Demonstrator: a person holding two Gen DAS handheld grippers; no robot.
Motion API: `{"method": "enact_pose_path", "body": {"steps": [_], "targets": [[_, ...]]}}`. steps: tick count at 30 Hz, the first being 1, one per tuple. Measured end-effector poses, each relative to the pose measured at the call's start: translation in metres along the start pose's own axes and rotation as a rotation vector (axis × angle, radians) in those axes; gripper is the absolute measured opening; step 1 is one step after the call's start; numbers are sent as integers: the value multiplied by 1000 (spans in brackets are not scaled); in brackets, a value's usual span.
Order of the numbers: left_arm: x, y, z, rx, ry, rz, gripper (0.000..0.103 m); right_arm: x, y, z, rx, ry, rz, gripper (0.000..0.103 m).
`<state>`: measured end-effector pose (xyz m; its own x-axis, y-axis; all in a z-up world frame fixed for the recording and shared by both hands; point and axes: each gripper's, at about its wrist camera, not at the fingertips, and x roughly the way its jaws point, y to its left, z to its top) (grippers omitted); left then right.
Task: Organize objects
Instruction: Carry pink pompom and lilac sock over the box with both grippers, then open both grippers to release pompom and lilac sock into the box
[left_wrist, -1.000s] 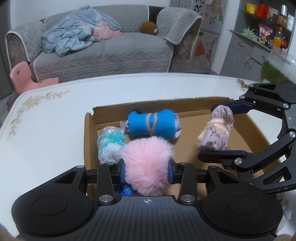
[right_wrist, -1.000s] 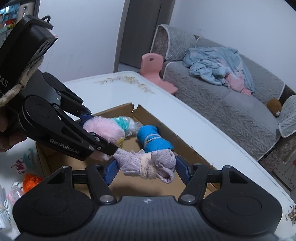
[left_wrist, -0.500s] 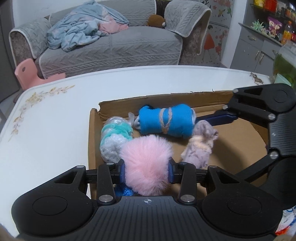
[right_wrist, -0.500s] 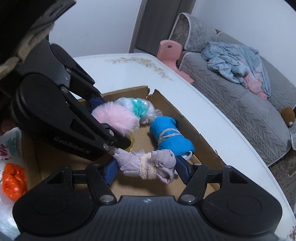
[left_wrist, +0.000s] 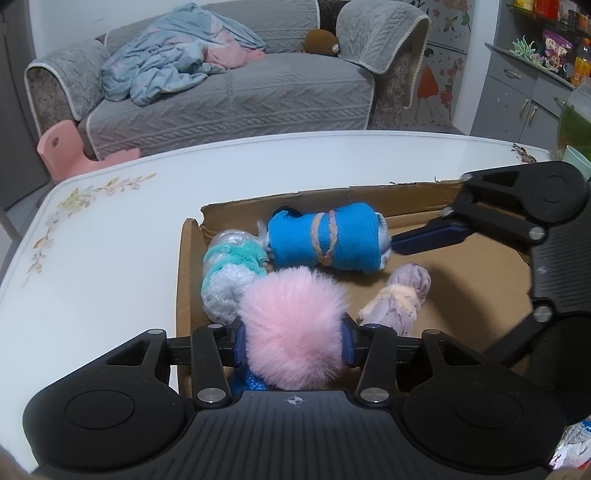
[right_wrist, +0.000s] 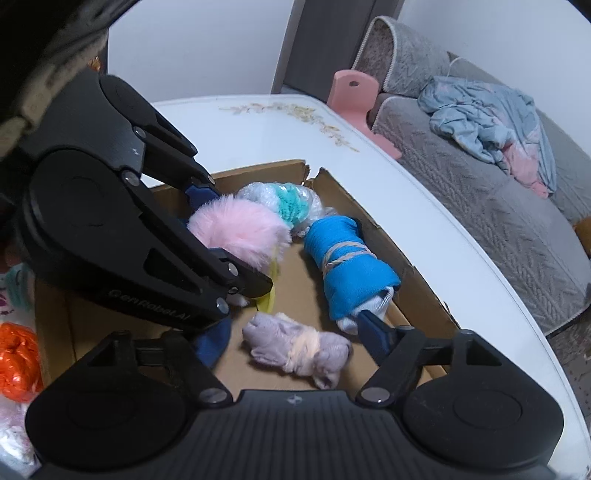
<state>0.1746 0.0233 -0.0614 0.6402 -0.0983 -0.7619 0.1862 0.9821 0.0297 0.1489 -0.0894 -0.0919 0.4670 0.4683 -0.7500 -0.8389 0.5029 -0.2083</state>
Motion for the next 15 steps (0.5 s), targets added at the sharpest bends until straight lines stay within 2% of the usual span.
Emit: {"method": "enact_pose_path", "body": {"steps": [3,7,15], "targets": [[2,-1,0,2,4,10,62,-7,2,-7,5,3,-3,79],[2,-4,1,1,6,20,65,-10,-1,-11,25,17,-1,79],[-9,-8,2,12,-18,36,74,-6,0,-9,53,32,12,67]]}}
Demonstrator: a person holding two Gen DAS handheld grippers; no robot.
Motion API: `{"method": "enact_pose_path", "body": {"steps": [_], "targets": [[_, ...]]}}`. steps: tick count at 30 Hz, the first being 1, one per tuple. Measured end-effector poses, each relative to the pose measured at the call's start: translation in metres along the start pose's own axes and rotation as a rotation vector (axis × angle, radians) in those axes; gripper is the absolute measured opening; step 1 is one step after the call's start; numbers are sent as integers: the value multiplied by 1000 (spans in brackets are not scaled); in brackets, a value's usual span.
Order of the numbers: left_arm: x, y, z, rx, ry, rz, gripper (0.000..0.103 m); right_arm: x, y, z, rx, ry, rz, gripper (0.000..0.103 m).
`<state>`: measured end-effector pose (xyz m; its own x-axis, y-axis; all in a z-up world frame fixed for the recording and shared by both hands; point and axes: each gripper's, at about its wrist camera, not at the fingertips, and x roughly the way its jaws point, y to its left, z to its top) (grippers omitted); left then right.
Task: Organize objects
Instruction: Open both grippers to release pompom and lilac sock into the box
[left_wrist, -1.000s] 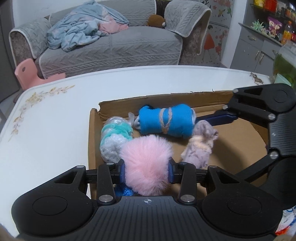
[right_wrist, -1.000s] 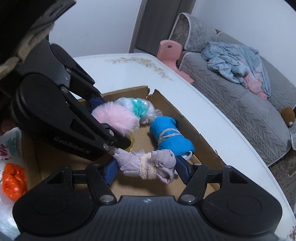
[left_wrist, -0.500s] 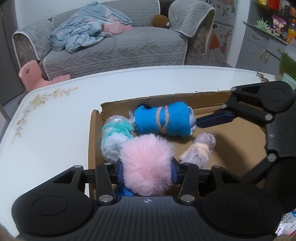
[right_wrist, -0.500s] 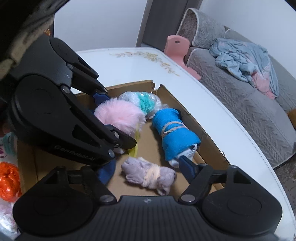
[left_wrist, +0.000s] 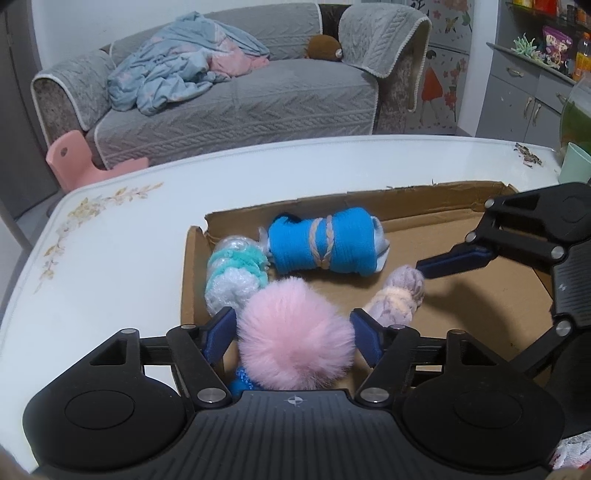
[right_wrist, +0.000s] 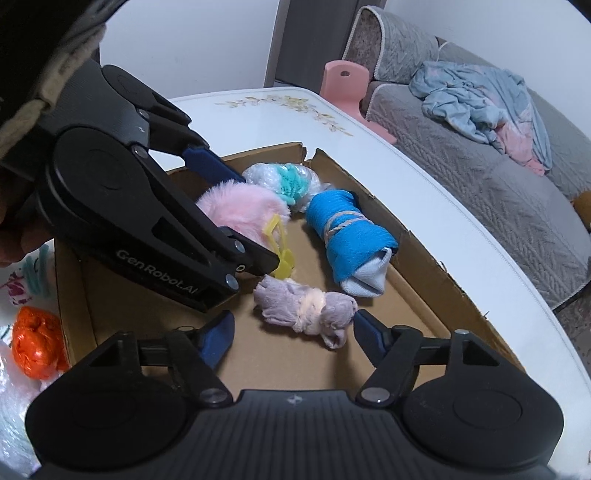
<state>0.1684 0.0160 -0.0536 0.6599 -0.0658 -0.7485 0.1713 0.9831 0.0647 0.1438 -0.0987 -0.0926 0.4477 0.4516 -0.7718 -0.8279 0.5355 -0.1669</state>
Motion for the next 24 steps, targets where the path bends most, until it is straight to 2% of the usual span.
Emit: {"method": "enact_pose_path", "body": {"steps": [10,24], "targets": [[-15,4,0,-2,-22,10,78,10,0,10,15,-41,31,67],[-27,7,-2,-8,-45,-3,78,10,3,10,14,-21,11,69]]}}
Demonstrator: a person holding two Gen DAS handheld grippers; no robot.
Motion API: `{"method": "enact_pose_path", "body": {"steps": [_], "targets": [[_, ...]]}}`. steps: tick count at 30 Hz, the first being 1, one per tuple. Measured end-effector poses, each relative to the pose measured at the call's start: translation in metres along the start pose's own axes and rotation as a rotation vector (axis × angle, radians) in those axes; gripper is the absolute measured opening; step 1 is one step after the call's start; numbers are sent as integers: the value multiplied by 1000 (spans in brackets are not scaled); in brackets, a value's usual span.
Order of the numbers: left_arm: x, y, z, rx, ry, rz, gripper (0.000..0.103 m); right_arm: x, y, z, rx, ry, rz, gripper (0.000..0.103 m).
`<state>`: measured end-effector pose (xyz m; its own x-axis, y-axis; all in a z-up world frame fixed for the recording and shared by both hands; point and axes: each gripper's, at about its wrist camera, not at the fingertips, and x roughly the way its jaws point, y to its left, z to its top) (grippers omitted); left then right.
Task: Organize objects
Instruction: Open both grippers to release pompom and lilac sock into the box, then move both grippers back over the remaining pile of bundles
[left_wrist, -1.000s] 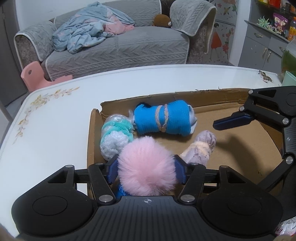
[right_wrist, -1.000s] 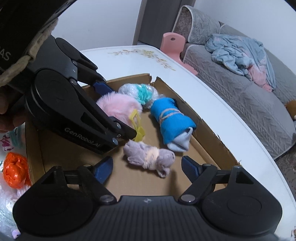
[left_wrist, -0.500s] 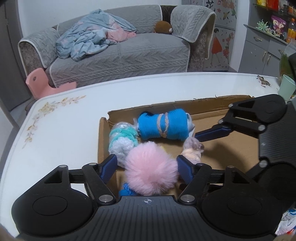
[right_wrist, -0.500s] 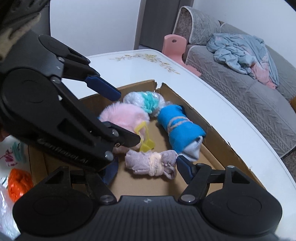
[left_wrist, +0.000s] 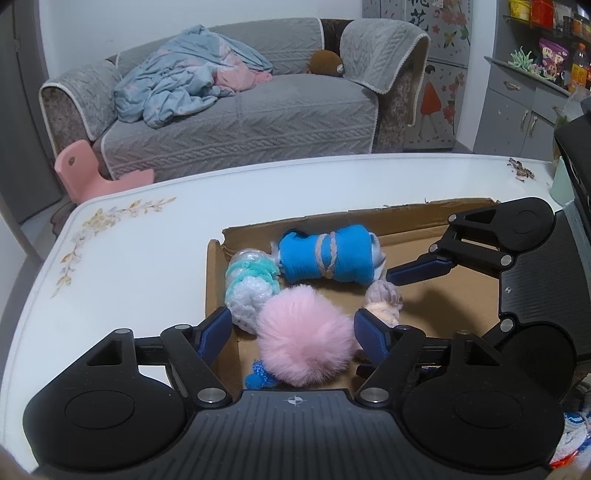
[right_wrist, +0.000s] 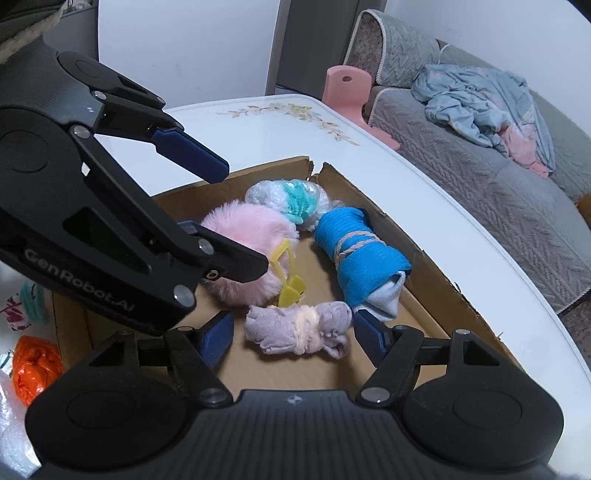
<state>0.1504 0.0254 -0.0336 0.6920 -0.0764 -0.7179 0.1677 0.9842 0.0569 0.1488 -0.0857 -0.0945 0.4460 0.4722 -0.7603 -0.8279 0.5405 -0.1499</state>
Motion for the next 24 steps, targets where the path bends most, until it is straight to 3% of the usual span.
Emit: {"method": "enact_pose_path", "body": {"steps": [7,13,17,24], "targets": [[-23,1,-4,2,-25,5,78,-21,5,2,4,-31,-25,72],[-73,13,-25,-5,-88,36,86,-71,21,-13,41,-108,-57,86],[-113,22,-53,-34,-138,40,88,-110,43,-36,37,-158,-94,95],[-165,19,-134,-140,-161,28,99,-161,94,-99,151,-241,-139,101]]}}
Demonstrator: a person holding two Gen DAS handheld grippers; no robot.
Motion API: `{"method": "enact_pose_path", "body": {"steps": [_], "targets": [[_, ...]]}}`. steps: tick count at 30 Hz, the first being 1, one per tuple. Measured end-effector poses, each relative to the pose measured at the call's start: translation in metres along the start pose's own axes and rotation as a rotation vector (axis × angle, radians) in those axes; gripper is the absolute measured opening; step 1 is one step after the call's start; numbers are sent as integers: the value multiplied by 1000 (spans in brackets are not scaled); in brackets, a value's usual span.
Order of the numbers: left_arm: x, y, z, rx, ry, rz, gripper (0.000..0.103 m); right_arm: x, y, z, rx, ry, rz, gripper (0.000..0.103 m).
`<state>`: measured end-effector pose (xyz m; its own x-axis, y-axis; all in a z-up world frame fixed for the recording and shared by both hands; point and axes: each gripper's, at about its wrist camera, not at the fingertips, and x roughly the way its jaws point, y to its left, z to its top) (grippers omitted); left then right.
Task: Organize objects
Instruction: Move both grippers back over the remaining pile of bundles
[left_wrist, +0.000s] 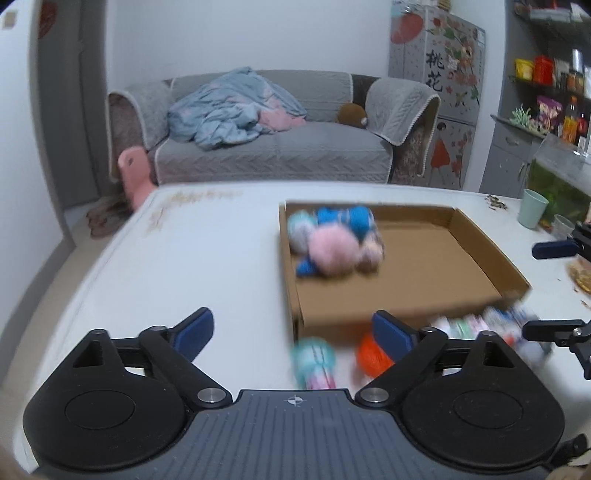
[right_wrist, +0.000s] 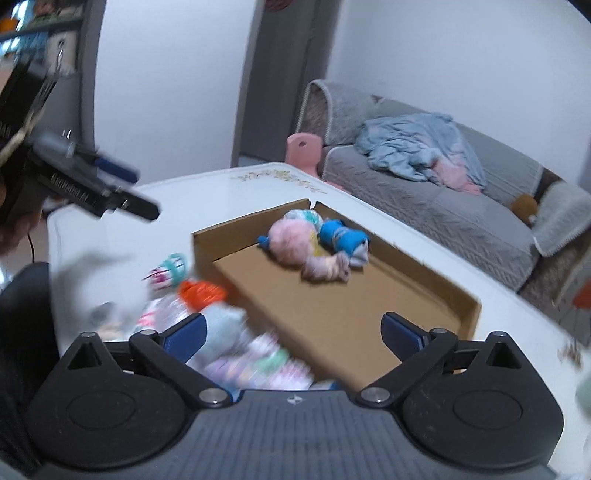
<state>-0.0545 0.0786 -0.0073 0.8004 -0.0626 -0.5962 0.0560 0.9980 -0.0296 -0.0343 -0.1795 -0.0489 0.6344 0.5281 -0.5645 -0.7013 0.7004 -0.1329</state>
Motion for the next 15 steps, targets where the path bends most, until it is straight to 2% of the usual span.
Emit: {"method": "enact_pose_path", "body": {"steps": [3,6,8,11,15], "targets": [[-13,-11,-34,-18,27,-34,100,-14,24,-26,5,-30,19,102],[-19,-27,-56,-3,44,-63,103,-15,44,-40,-10,-24,42,102],[-17,-36,-66,8,54,-72,103,-10,53,-45,-36,-14,67,102],[-12,-46,-74,26,83,-67,103,-6,66,-50,-88,-3,61,102],[-5,-54,-83,39,98,-89,103,5,65,-49,-110,7,86,102]]}}
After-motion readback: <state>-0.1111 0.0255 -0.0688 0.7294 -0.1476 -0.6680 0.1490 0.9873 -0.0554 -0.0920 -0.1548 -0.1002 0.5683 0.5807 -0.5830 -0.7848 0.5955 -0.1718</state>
